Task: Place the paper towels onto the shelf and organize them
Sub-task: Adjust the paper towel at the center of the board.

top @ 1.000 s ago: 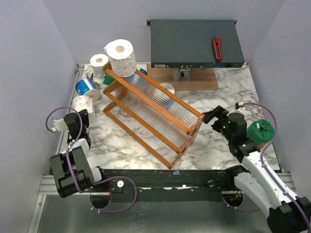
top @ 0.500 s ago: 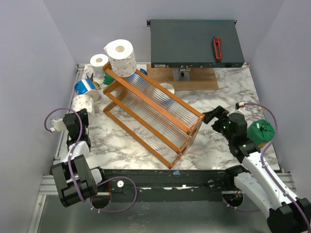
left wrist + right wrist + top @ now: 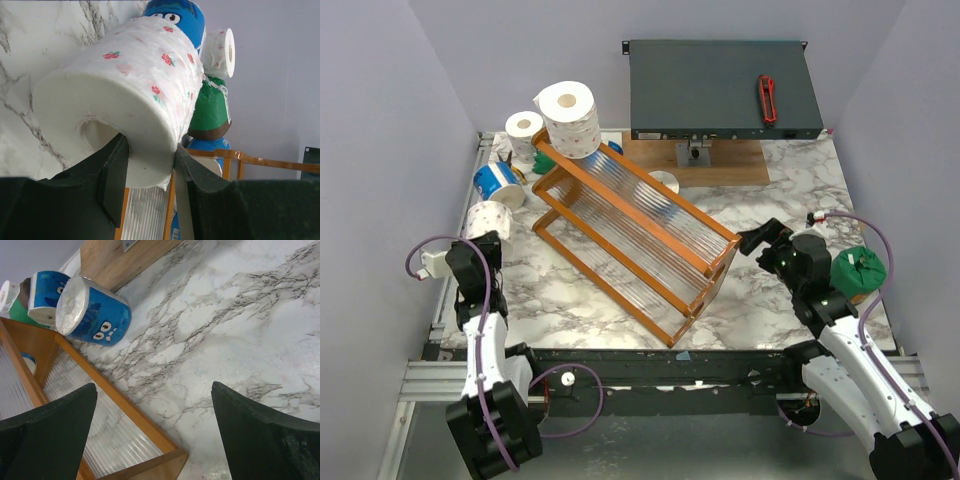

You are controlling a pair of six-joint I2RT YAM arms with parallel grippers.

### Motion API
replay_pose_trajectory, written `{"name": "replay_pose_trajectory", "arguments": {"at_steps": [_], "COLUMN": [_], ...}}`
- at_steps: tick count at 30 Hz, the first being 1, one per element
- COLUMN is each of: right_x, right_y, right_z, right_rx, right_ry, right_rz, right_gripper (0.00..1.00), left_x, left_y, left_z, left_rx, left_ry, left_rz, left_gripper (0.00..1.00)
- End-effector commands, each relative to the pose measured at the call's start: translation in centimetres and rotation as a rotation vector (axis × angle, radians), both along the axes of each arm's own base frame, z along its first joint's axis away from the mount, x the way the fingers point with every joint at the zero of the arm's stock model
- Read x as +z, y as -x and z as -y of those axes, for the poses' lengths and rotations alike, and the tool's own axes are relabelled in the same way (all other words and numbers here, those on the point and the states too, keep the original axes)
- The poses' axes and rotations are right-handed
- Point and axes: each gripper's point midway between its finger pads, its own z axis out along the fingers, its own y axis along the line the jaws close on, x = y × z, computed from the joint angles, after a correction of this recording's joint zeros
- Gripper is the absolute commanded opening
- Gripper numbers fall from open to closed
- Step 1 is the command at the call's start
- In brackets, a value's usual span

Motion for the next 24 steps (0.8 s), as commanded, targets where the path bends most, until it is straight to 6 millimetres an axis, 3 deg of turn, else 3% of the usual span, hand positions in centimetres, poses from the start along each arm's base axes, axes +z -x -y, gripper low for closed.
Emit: {"name": "replay_pose_trajectory", "arguments": {"at_steps": [1, 15, 20, 24], "right_x": [-0.2, 0.4, 0.6, 0.6], "right_y": [0.6, 0.7, 0.7, 0.6], "right_z": [-0.2, -0.7, -0.9, -1.0], "right_rx": [0.014, 0.034, 0.042, 0.038], "right_ry": [0.005, -0.017, -0.019, -0.037], "right_rz": [-0.01, 0.0, -0.014, -0.021], "right_gripper": [1.0, 1.0, 1.0, 1.0], "left_x": [0.8, 2.1, 2.1, 2.0], "left_y": [1.8, 5.6, 7.9, 8.2], "left_z": [0.6, 3.9, 4.0, 6.2], "left_rx": [-0.028, -0.156, -0.177, -0.312], "left_ry": [-0.05, -0.074, -0.144, -0.175], "left_rz": [-0.048, -0.27, -0.365, -0.383], "left_gripper": [0.0, 0.0, 0.0, 0.0]}}
